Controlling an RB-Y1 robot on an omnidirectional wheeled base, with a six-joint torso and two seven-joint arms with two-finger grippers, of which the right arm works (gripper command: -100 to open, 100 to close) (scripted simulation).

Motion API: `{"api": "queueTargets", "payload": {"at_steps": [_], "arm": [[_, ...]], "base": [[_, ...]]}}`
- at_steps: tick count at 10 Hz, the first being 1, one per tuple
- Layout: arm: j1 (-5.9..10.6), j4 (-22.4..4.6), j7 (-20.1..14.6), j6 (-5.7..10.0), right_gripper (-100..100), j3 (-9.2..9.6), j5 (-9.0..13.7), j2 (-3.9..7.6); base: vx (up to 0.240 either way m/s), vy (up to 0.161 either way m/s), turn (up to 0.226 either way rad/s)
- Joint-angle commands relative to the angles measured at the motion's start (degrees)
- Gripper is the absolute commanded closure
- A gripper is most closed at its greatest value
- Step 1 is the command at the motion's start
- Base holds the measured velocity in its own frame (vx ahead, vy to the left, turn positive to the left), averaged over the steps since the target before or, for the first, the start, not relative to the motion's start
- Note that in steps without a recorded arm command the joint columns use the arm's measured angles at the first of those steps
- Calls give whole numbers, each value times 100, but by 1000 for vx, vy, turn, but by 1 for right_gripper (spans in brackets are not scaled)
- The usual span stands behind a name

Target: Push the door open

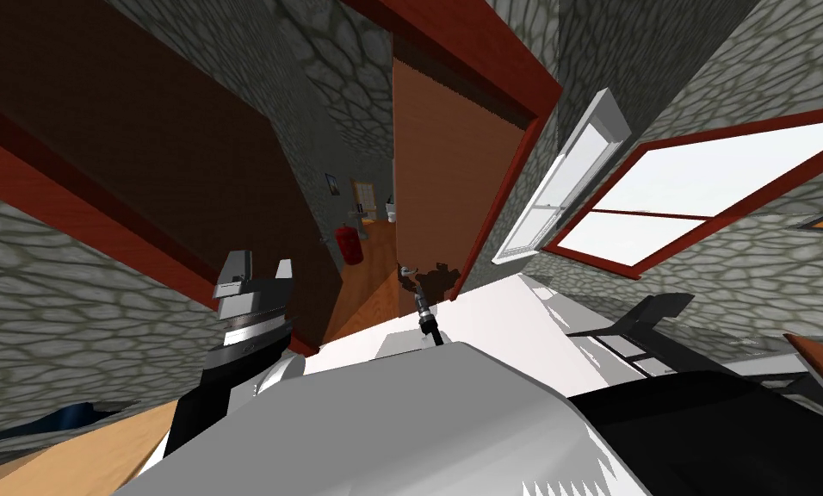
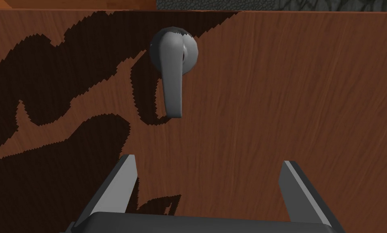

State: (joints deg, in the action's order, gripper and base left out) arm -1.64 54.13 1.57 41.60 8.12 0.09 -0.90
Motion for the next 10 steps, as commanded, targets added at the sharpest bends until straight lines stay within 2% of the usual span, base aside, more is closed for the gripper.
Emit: {"api": "queueTargets", "payload": {"at_steps": [1,7,8,9,10], "arm": [[36,-164,5,25,-100,20,-21,-28],[263,-834,42,128,-100,58,-78,-177],[231,-751,40,106,-100,58,-75,-163],[252,-782,38,111,-100,43,-67,19],[262,-796,36,114,-100,33,-62,100]], "base": [[73,-56,24],[93,-55,28],[43,-17,6],[91,17,18],[145,20,22]]}}
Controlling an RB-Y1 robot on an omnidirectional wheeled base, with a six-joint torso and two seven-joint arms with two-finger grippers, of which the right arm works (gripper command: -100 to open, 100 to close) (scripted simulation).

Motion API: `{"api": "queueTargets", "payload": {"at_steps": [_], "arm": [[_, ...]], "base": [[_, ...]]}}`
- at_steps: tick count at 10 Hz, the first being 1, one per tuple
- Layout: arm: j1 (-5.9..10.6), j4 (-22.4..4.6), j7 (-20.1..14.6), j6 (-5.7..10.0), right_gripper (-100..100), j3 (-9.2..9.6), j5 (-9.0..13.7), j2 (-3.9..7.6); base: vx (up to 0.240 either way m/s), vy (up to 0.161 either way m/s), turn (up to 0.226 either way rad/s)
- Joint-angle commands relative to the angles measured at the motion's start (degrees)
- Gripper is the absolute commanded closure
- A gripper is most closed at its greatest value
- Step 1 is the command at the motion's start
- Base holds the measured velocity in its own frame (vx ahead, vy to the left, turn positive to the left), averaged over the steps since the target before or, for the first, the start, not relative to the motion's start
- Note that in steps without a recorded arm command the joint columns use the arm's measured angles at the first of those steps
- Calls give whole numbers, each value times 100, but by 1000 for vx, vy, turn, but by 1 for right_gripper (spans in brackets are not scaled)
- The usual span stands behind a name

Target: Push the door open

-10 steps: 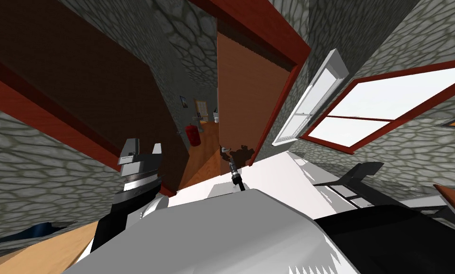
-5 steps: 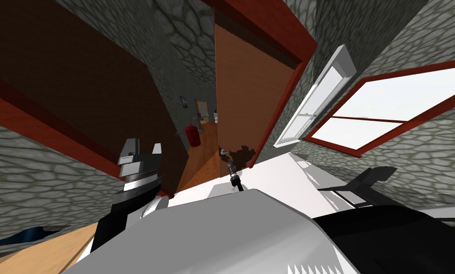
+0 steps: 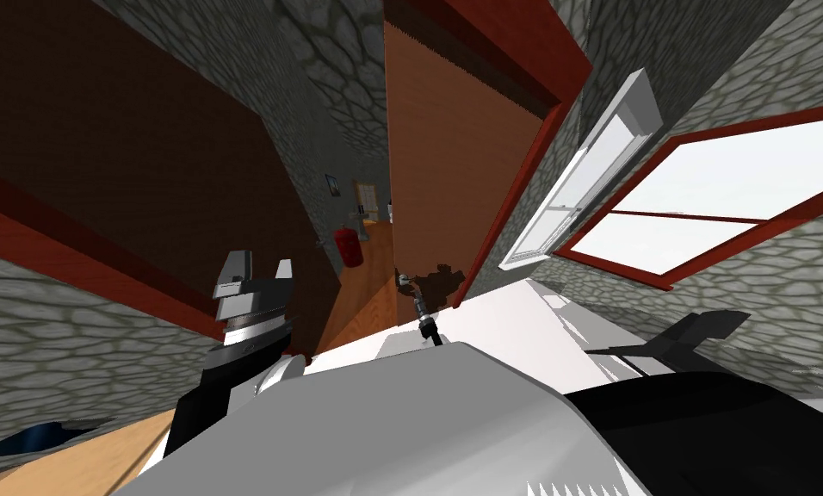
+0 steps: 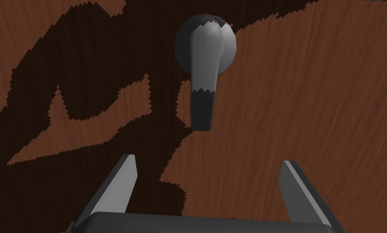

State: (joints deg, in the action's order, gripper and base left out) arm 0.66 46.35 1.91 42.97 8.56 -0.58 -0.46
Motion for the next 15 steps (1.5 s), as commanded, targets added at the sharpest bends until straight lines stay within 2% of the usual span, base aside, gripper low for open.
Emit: {"api": "queueTargets", "payload": {"at_steps": [1,2,4,5,7,8,9,14,15], "arm": [[45,-33,1,-20,-100,-23,12,122],[58,-50,-1,-17,-100,-36,19,158],[84,-84,-5,-10,-100,-62,34,139],[96,-100,-7,-7,-100,-74,40,87],[121,-134,-11,-1,-100,-99,54,-139],[125,-150,-6,13,-100,-95,51,-76],[125,-150,-6,13,100,-95,51,-76],[125,-150,-6,13,100,-95,51,-76],[157,-140,16,10,100,-184,96,49]], "base": [[183,13,21],[194,42,28],[200,52,19],[179,38,20],[190,46,24],[74,4,6],[-8,3,-5],[-7,-1,4],[113,42,-18]]}}
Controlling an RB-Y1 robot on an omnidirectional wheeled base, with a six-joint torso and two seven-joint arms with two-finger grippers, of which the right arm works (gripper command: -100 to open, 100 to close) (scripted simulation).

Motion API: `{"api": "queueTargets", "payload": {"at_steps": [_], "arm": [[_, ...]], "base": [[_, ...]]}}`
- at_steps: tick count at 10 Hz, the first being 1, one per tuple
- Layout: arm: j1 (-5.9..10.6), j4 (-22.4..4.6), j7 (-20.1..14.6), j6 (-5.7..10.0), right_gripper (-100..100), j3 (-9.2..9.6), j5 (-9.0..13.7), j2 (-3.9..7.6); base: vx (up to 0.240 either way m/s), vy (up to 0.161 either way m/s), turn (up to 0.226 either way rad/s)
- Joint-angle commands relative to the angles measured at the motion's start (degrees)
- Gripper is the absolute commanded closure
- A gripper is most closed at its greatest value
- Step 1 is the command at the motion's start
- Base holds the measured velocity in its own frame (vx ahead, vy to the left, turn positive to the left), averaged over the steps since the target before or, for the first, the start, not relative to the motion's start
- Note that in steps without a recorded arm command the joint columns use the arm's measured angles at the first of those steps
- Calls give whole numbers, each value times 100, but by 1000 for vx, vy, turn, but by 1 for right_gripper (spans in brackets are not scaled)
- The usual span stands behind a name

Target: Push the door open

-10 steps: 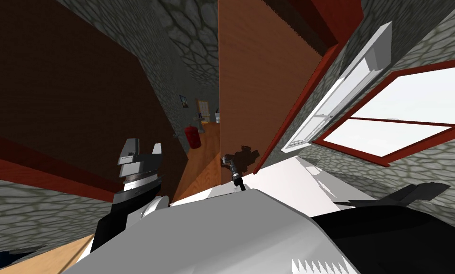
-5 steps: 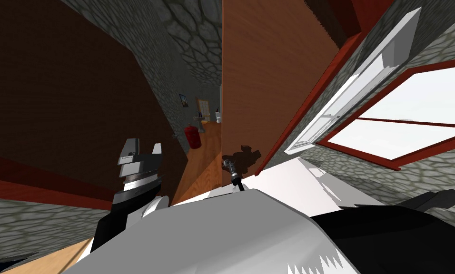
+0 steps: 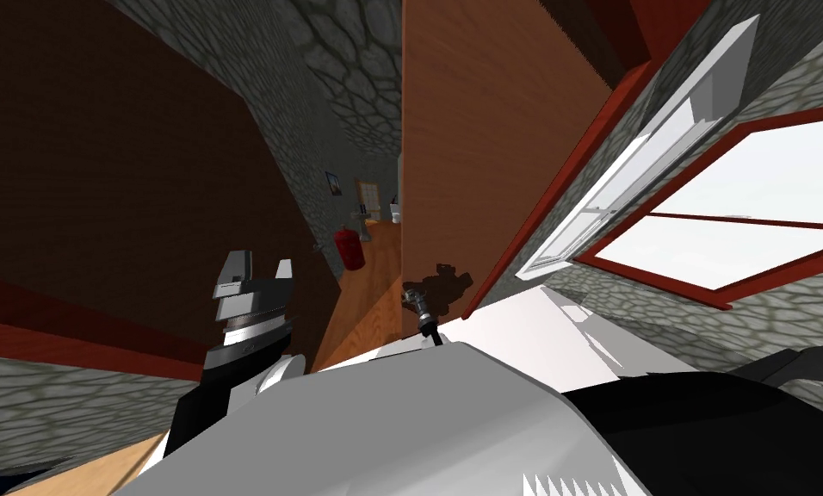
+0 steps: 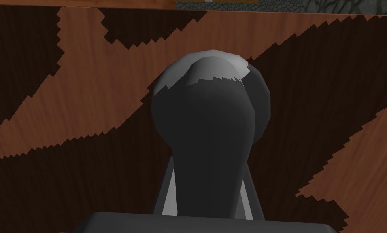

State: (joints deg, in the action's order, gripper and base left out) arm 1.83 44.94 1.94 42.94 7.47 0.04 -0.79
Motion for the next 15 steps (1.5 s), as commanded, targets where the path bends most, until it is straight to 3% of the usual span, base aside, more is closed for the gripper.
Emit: {"api": "queueTargets", "payload": {"at_steps": [1,2,4,5,9,15], "arm": [[41,0,18,14,100,-95,44,105],[43,-3,34,15,100,-156,74,174],[43,-3,34,15,100,-156,74,174],[46,-6,59,16,100,-257,125,267],[54,-14,114,20,100,-471,232,401],[69,-30,219,27,100,-888,440,477]], "base": [[164,76,-46],[167,84,-56],[89,48,-15],[136,30,-50],[175,84,-57],[185,108,-76]]}}
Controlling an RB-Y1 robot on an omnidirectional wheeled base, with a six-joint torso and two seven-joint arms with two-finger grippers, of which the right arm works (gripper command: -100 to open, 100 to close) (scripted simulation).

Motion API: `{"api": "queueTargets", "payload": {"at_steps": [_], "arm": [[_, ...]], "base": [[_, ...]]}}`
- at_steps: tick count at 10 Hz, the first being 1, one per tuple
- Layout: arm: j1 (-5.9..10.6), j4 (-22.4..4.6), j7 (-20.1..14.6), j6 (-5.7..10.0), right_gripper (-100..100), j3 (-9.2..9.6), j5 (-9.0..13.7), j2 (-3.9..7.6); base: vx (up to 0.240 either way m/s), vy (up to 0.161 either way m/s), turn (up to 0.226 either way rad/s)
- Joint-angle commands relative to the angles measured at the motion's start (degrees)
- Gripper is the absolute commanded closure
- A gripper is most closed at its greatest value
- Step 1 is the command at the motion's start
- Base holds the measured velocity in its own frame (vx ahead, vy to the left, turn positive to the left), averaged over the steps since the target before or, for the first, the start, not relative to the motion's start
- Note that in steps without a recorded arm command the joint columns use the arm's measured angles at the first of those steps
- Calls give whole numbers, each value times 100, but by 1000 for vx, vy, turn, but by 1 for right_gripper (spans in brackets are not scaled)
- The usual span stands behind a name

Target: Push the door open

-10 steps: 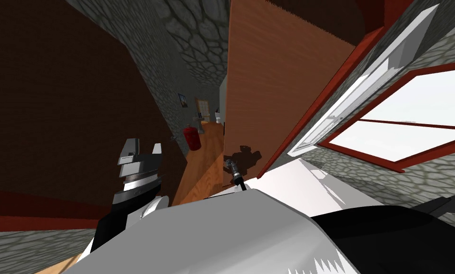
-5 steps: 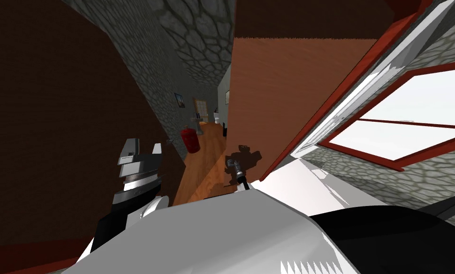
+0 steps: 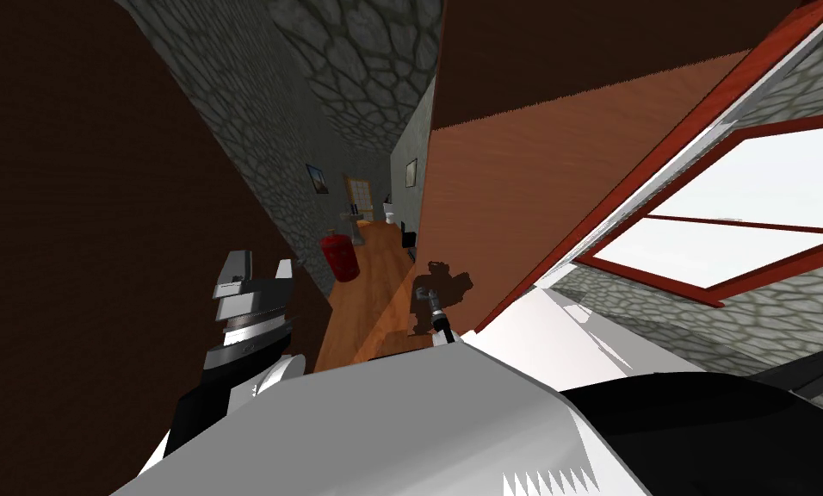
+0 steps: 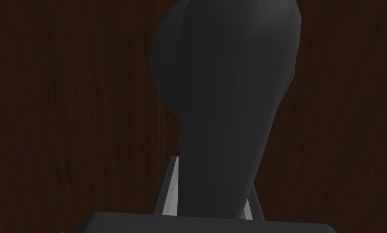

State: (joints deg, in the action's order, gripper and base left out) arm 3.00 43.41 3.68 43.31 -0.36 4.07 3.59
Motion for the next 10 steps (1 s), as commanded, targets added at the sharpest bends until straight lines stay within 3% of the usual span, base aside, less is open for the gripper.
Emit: {"api": "queueTargets", "payload": {"at_steps": [1,4,10], "arm": [[-46,121,62,-9,100,-175,72,28],[-42,116,96,-7,100,-308,138,-6],[-29,102,188,-1,100,-673,321,-238]], "base": [[205,100,-72],[169,91,-66],[171,95,-78]]}}
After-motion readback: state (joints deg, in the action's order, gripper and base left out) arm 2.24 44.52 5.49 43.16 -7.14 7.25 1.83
